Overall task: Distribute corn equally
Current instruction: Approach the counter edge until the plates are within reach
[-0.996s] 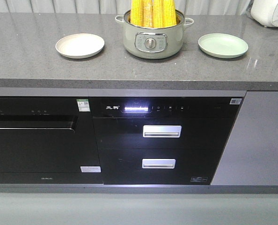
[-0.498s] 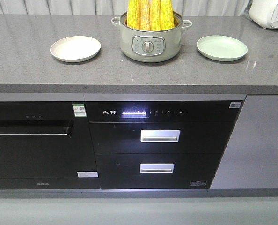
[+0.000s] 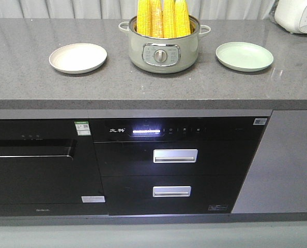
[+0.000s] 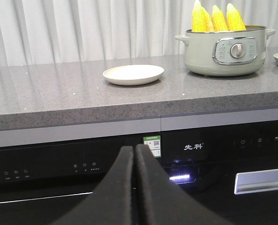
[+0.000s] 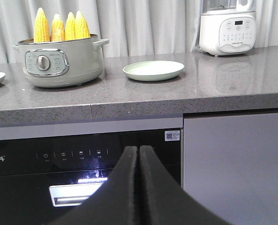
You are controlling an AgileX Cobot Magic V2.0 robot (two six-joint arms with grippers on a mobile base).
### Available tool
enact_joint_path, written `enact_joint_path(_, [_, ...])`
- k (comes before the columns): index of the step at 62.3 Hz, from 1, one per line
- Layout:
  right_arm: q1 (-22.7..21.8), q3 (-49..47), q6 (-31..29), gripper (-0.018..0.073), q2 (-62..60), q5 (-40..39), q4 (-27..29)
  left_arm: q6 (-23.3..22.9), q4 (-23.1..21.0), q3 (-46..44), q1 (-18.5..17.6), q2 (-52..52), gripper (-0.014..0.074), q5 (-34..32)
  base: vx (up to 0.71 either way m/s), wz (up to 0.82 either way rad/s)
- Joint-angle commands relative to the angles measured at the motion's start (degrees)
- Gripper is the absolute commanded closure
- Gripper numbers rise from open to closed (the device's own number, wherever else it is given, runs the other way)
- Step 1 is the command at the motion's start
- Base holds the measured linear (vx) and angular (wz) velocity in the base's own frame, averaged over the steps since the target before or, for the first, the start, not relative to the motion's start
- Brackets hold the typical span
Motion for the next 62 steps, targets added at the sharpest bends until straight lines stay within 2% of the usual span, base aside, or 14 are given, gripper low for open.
enact_joint_path(1, [0.22,0.48,-0.41,0.0561,-0.33,-4.06,-0.56,-0.73,-0.1,0.22,-0.06,-0.98,0.0603,-3.92,0.07,-0.03])
enact_joint_path(62, [0.22,0.48,-0.41,0.0561,-0.33,-4.06,-0.56,-0.73,-0.1,0.22,-0.06,-0.98,0.0603,-3.92,0.06,-0.02])
